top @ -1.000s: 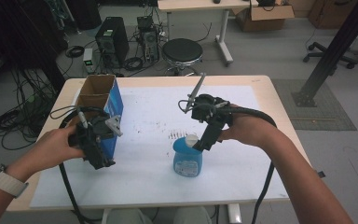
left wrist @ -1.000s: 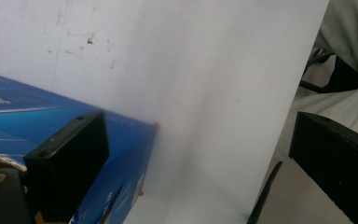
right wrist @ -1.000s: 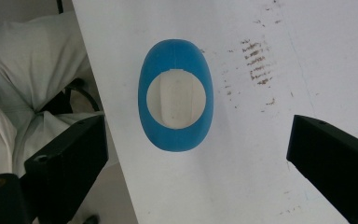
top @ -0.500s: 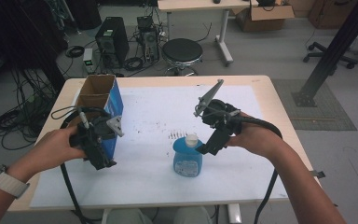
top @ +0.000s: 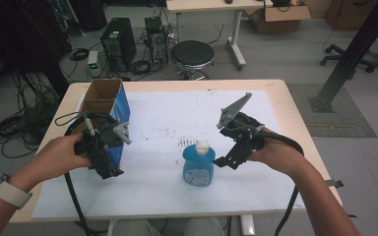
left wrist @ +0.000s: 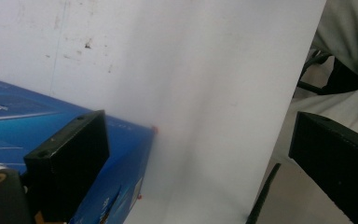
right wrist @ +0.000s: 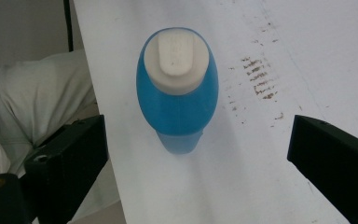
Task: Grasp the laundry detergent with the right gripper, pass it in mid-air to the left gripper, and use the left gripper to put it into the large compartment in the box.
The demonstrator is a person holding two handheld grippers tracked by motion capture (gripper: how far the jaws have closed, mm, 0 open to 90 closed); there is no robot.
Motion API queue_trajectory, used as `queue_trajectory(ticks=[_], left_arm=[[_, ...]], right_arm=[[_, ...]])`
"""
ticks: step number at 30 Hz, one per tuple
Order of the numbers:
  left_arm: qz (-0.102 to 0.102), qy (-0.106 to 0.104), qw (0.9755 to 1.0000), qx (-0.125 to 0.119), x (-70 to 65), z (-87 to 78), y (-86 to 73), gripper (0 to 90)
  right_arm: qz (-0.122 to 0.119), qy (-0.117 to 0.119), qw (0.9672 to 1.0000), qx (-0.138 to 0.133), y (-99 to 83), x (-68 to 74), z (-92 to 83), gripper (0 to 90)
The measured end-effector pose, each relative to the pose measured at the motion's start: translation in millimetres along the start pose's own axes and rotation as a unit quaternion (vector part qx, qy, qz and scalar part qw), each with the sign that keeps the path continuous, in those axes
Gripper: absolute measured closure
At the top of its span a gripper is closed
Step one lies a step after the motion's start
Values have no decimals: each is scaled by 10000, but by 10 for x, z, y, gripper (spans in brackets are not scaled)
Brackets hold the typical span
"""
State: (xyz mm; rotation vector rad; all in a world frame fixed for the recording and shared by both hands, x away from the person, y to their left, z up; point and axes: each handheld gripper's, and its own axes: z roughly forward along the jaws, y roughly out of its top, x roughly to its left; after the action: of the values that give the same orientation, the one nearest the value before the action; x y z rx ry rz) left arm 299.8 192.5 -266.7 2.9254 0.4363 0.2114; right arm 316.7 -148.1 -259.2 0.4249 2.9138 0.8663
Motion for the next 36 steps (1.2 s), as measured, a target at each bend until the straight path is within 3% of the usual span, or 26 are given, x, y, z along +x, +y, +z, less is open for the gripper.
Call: queue_trajectory(ticks=[20, 36], left_arm=[[24, -14, 10000, 2, -10, 24, 20, 57], [31, -28, 10000, 26, -13, 41, 38, 57]], right_arm=[[64, 26, 9990, -445, -270, -3, 106, 50], [122, 132, 9967, -785, -476, -8, 329, 52]])
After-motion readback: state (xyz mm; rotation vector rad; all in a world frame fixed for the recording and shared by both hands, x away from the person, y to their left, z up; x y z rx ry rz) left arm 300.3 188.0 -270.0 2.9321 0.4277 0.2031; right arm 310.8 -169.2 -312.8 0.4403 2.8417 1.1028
